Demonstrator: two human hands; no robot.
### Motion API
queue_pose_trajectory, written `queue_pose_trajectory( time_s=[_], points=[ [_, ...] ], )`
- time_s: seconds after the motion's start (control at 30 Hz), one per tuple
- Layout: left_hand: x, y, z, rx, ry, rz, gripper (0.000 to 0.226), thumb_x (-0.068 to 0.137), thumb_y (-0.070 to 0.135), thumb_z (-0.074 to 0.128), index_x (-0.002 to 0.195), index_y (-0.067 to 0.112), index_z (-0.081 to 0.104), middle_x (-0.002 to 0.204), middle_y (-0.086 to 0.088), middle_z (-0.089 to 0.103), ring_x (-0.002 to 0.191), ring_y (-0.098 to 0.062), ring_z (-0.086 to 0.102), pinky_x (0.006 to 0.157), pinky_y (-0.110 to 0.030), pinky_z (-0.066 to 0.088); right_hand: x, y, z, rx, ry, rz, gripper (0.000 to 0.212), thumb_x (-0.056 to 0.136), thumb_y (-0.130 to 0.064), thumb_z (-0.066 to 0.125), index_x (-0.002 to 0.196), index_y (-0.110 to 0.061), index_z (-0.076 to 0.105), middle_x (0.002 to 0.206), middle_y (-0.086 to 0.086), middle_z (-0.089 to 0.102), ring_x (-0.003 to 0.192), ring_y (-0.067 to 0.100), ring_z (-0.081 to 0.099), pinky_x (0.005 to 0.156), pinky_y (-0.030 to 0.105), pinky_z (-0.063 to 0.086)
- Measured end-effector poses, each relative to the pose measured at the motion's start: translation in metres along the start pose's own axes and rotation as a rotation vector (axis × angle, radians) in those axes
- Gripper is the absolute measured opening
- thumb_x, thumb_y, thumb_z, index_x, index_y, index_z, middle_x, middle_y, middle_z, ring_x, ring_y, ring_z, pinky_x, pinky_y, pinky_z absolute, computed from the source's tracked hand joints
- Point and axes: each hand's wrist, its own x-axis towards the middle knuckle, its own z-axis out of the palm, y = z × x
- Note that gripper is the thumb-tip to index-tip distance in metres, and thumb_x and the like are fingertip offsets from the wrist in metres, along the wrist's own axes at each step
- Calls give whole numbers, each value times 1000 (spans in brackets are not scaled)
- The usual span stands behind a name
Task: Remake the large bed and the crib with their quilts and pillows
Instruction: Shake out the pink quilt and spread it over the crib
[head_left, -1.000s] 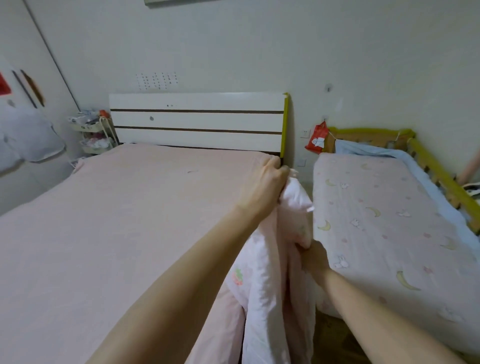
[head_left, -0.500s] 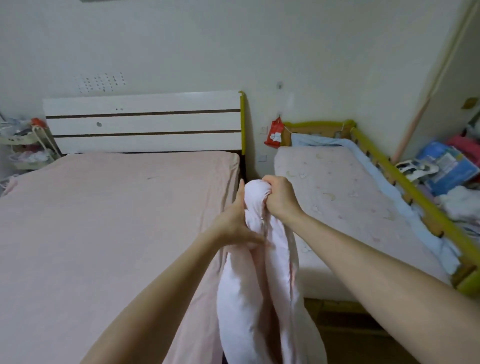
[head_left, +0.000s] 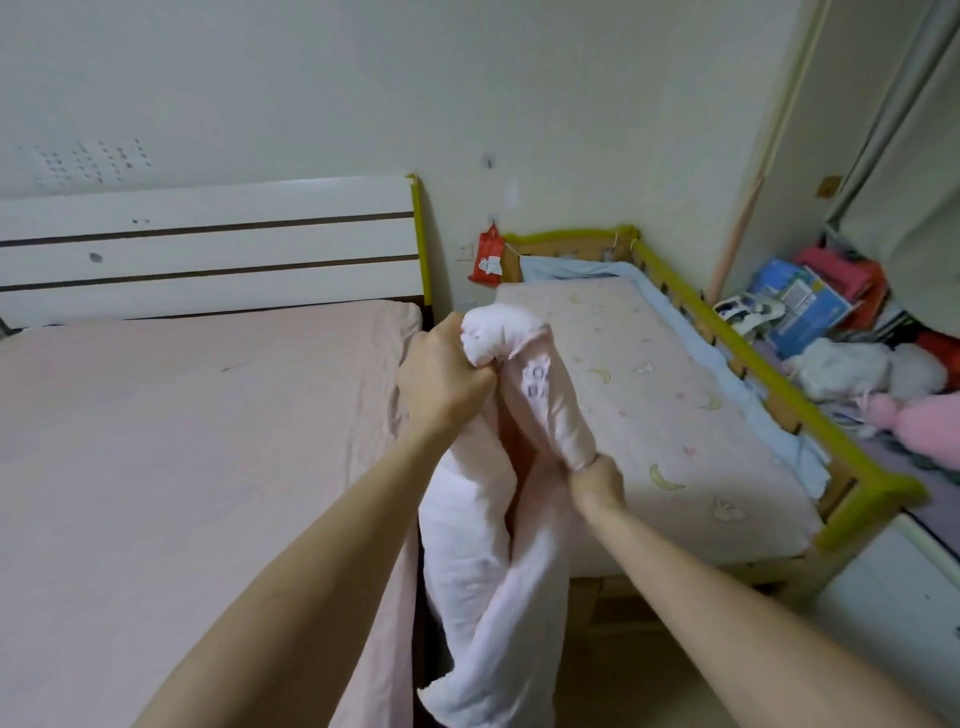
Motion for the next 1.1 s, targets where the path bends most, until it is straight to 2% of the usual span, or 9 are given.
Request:
queue_pose_trajectory(
  time_s=[0.13,0.27,0.47,0.6,0.7,0.77,0.9,1.0,1.1],
  points=[
    [12,-49,-20,612,-227,63,47,76,24,63,120,19,46,112,-1,61,109,-29,50,68,-37,40,25,-52,-48,-87,253,-273,13,86,1,50,95,-7,57,96,14,63,89,32,58,72,28,38],
    [26,-81,-36,843,-245,148,50,79,22,65,124,18,45,114,-1,57,109,-28,49,66,-37,44,39,-85,-79,-445,374,-626,27,74,2,52,81,-19,35,69,12,52,66,34,52,55,31,31],
    [71,-46,-38,853,-156,261,47,83,33,61,125,17,45,118,-3,59,111,-29,52,81,-38,39,40,-119,-124,-672,507,-769,27,76,-4,55,101,-14,57,85,22,64,79,41,60,57,34,32],
    [85,-10,-26,784,-72,306,46,75,39,66,112,18,51,109,-4,64,106,-28,54,90,-40,31,31,-119,-144,-656,682,-767,35,76,-15,63,110,-16,54,91,19,67,83,41,63,61,36,39],
    [61,-2,1,739,-179,322,50,75,36,68,118,20,48,114,-4,59,111,-28,50,93,-43,34,12,-59,-141,-933,301,-710,64,74,-33,71,128,-14,42,104,12,65,92,34,64,66,37,45],
    [54,2,11,679,-219,332,52,79,31,66,126,20,46,120,-6,54,115,-30,45,89,-44,38,2,-37,-162,-1196,201,-607,62,80,-20,62,135,-13,34,104,13,64,91,33,64,66,38,46],
    [73,59,20,585,-104,439,48,81,24,65,125,17,46,120,-10,52,116,-33,44,80,-42,39,18,-92,-232,-1219,614,-632,41,86,3,44,126,-7,44,100,19,65,89,37,65,62,40,44],
    [70,103,34,498,-59,446,39,81,32,66,113,16,51,111,-10,55,109,-32,48,76,-40,37,-3,-130,-257,-1131,1029,-690,36,68,7,63,103,-4,63,71,15,66,60,32,66,46,30,40],
    [32,122,52,495,-164,502,37,85,25,59,120,19,48,119,-8,52,114,-31,45,83,-41,38,-14,-78,-246,-1184,898,-708,39,55,4,76,90,-8,63,60,11,60,47,28,60,37,27,41]
  ],
)
